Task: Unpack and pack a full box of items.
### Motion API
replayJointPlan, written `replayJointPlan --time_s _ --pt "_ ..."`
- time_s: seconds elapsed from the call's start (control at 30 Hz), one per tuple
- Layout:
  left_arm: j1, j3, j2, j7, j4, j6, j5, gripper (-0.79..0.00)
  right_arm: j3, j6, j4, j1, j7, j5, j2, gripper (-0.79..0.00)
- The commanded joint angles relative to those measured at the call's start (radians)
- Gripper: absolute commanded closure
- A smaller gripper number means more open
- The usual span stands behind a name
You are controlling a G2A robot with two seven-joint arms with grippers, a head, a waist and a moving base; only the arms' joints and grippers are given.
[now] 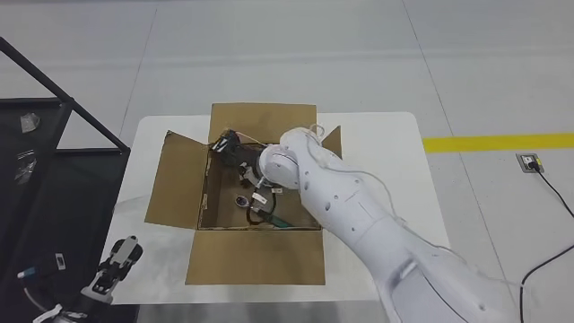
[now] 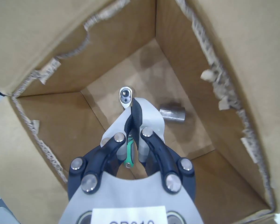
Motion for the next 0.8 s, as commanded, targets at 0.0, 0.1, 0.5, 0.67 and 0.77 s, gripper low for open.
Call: replayJointPlan --time_s 0.0,0.1,0.5,0.67,0.77 --pt "-0.001 0.003 -0.001 0.003 -0.01 0.004 0.002 -0.785 0.031 0.014 -0.137 -0.043 0.028 -0.027 0.035 0.0" --pt "-0.005 0.01 -0.001 0.008 -0.023 0.013 0.007 -0.785 0.105 0.043 -0.389 -0.149 0.102 -0.084 0.099 0.0" --pt "-0.065 0.064 -0.002 0.027 -0.051 0.064 0.084 -0.785 0.369 0.035 -1.135 -0.604 0.304 -0.235 0.245 -0.785" --pt "-0.096 0.089 -0.004 0.06 -0.058 0.098 0.121 -0.785 0.369 0.035 -1.135 -0.604 0.304 -0.235 0.245 -0.785" --pt "-0.115 0.106 -0.005 0.076 -0.059 0.124 0.142 -0.785 0.368 0.031 -1.14 -0.615 0.281 -0.235 0.246 -0.785"
